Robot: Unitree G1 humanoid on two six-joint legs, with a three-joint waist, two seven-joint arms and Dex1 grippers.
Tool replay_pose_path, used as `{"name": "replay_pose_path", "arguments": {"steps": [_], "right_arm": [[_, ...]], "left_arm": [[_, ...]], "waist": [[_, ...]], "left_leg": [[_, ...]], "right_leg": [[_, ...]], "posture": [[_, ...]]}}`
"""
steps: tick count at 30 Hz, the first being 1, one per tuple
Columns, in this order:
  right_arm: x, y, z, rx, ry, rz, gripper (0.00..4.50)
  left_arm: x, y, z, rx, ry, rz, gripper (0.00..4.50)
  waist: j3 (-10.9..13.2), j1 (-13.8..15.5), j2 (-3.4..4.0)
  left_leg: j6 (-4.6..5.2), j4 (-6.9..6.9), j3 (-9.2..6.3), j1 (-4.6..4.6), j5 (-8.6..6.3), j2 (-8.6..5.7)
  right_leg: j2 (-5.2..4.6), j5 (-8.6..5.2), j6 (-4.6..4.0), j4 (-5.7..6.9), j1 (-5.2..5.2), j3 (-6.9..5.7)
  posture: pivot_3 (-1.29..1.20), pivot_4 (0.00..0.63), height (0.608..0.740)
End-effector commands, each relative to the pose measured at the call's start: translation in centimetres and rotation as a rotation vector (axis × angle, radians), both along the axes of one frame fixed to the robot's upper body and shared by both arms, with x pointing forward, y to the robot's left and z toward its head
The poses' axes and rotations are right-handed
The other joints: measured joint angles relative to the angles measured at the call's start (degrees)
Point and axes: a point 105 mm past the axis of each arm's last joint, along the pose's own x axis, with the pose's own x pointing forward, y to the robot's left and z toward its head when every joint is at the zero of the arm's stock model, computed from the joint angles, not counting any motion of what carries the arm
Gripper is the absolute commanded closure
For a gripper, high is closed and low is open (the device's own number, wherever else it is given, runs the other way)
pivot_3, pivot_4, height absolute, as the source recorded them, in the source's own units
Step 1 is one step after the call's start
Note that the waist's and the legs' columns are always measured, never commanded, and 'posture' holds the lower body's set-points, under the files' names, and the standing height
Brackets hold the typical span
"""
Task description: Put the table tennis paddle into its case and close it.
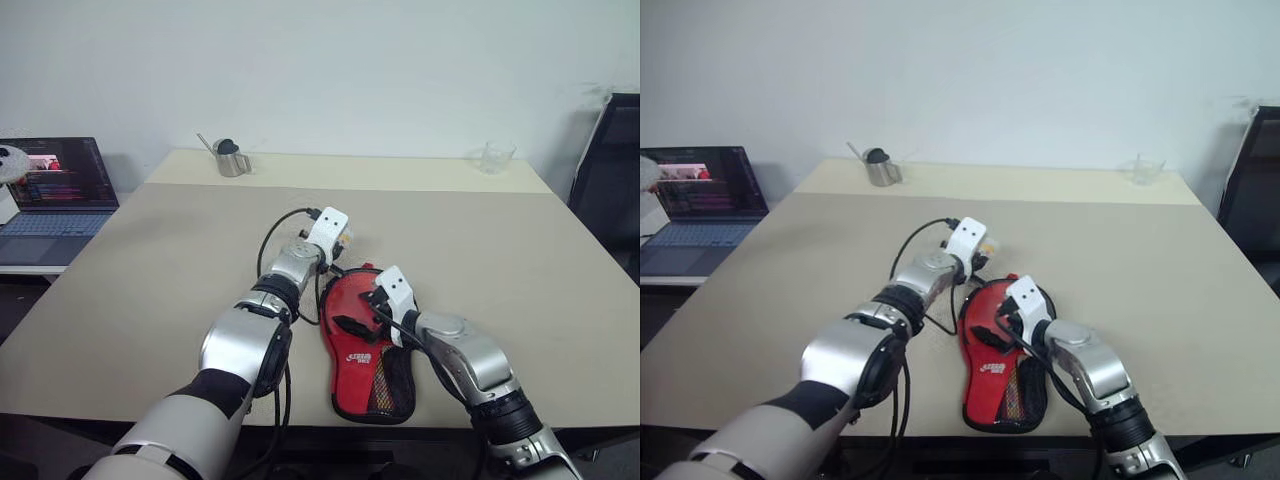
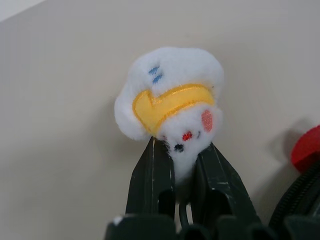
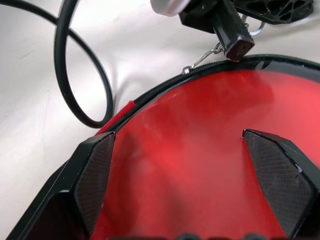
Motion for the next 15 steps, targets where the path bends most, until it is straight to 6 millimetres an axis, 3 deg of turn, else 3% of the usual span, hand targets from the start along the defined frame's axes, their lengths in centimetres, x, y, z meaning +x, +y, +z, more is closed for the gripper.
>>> {"name": "replay_pose_path", "arguments": {"steps": [1,9,15], "right_arm": [[-0.8,-1.0,-2.5,-0.043,0.111,-0.029,0.0],[-1.3,-1.4,-2.4,-0.046,0.121,-0.056,0.0],[-1.5,-1.4,-2.3,-0.043,0.131,-0.07,0.0]], "left_arm": [[0.4,-2.3,3.1,0.063,-0.143,-0.074,4.39],[-0.3,-5.6,3.7,0.235,-0.282,-0.184,4.39],[-1.1,-8.1,4.2,0.27,-0.338,-0.256,4.39]], "waist": [[0.0,0.08,0.0],[0.0,0.16,0.0],[0.0,0.28,0.0]], "left_leg": [[0.0,0.0,0.0,-0.01,0.0,-0.01],[0.0,0.0,0.02,-0.01,0.0,-0.01],[0.0,0.0,0.02,-0.06,0.0,-0.01]], "right_leg": [[0.0,0.0,0.0,0.0,0.0,-0.01],[-0.01,0.0,0.0,-0.01,0.0,-0.01],[-0.02,-0.01,0.01,-0.05,0.0,-0.03]], "posture": [[0.0,0.15,0.74],[0.0,0.15,0.74],[0.0,0.15,0.74]]}}
